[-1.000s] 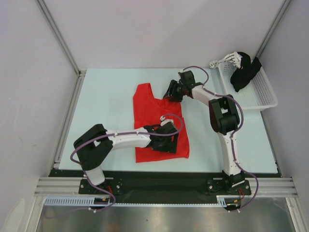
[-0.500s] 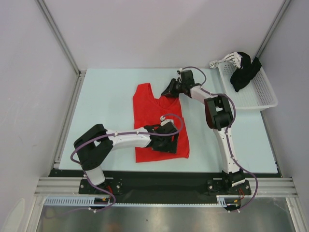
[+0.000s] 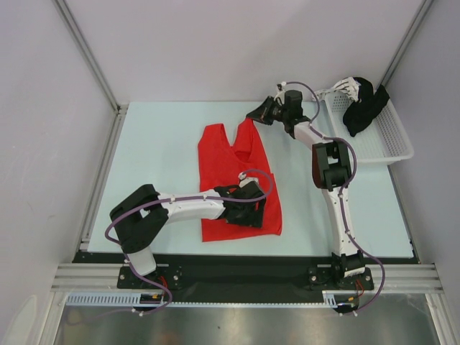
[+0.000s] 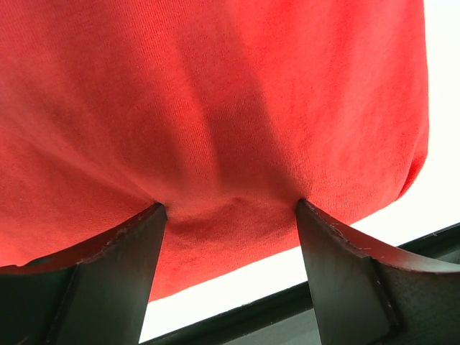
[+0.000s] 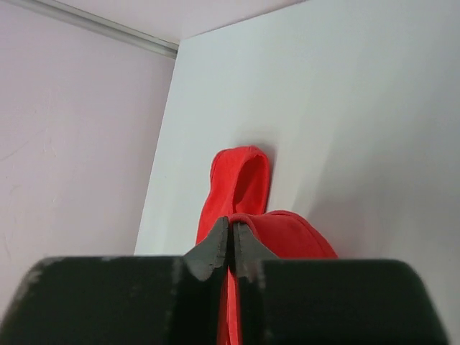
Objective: Fold and stack the tank tops
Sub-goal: Fold the tank top
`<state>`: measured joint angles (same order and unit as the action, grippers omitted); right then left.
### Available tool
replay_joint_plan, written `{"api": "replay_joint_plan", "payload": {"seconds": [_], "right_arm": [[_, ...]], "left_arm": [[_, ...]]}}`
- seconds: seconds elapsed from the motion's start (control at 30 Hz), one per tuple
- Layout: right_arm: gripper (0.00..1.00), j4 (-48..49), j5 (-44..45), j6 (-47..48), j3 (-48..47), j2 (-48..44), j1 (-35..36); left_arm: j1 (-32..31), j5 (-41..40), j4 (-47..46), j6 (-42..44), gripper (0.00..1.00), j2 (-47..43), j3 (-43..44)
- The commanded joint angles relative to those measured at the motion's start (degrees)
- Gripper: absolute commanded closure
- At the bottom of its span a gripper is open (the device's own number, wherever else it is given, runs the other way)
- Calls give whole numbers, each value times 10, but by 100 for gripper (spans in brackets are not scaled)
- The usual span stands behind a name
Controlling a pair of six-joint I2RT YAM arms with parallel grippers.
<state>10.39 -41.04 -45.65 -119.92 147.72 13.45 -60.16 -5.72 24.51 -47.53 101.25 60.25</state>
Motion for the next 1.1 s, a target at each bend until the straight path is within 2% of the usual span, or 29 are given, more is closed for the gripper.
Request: {"api": "replay_joint_plan", "payload": {"seconds": [0.0,0.03,0.07,0.17,0.3,0.4,0.47,0.6,0.73,1.07], "right_arm": [[89,49,-15,17,-38,4,1],[80,46,-10,21,-41,5,1],[64,30,2,27,-51,9,1],[48,24,12,21,-63,17,-6],[36,-7,40,14,-81,34,-13],[28,-67,82,33,-103,39,-14],[26,-146,132,53,-124,41,-7],[26,-164,152,66,-114,29,4],[28,-236,190,76,-110,15,22],[27,-243,213,71,-42,-67,47]], "left_arm": [[-14,48,-25,-13,21,66,-34],[-13,47,-25,-13,21,66,-34],[-14,48,-25,-12,21,66,-34],[-13,47,-25,-11,21,66,-34],[-14,47,-27,-10,21,64,-36],[-13,47,-28,-10,21,62,-35],[-13,47,-29,-10,21,62,-35],[-13,47,-27,-7,21,61,-33],[-13,45,-26,-5,21,57,-30],[-13,27,-13,3,21,37,-16]]}}
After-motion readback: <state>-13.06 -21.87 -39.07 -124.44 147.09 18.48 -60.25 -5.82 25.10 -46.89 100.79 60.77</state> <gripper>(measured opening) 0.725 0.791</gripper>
